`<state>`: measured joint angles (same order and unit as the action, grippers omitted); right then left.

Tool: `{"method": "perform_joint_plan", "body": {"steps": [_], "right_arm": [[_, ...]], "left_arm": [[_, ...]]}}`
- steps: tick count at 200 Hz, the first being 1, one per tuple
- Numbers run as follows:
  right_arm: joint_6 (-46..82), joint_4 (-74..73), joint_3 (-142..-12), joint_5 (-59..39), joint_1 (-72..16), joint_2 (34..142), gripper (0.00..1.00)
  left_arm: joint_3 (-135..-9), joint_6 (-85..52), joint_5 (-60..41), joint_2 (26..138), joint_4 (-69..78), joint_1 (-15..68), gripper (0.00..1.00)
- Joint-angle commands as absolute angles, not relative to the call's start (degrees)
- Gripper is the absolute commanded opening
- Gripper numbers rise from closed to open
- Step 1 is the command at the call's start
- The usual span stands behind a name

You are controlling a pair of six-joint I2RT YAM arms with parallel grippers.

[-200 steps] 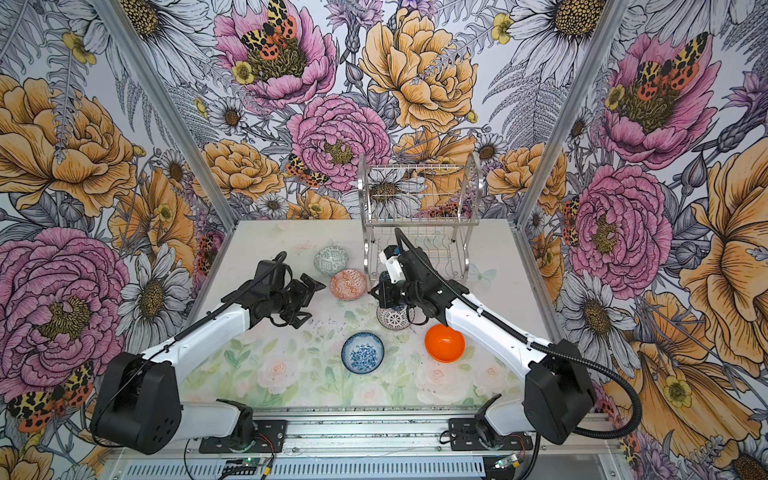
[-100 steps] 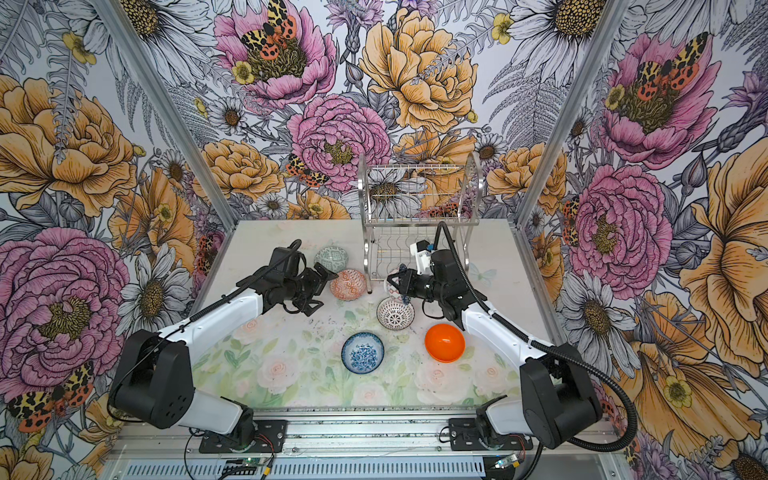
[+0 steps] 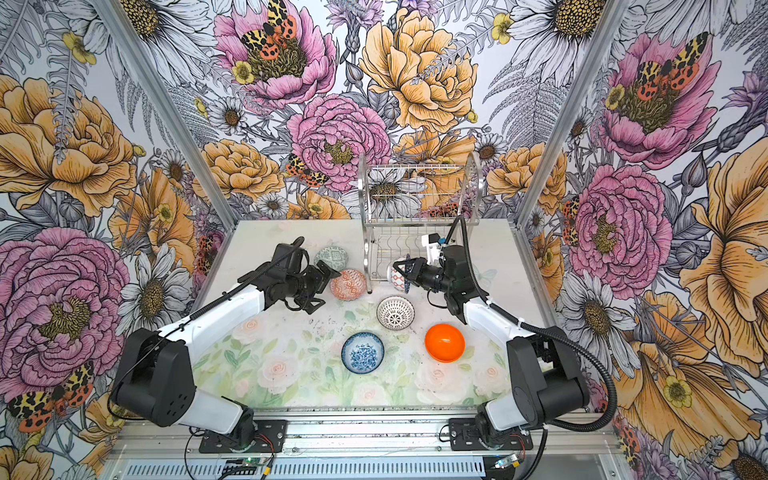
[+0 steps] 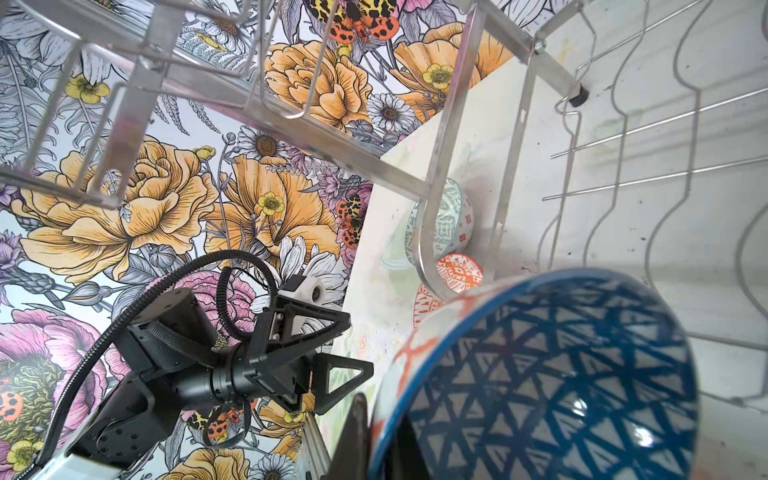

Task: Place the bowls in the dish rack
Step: 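Lift the blue-triangle bowl with the right gripper toward the rack, then carry the blue-triangle bowl into the rack slots with the right gripper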

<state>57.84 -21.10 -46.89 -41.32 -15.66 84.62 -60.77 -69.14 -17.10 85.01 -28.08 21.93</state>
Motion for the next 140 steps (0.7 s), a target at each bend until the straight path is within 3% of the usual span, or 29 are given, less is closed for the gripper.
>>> {"method": "perform_joint_plan", "body": {"steps": [1, 140], "right_arm": [[61.4, -30.6, -46.3, -43.5, -15.3, 85.3, 0.0], [79.5, -53.1, -46.8, -45.6, -12.6, 98.3, 0.0]], "left_arm": [[-63.5, -67.8, -15.6, 85.9, -29.3, 23.1, 0.98], [-64.9, -68.3, -14.6, 86.0, -30.2, 26.6, 0.99]]}}
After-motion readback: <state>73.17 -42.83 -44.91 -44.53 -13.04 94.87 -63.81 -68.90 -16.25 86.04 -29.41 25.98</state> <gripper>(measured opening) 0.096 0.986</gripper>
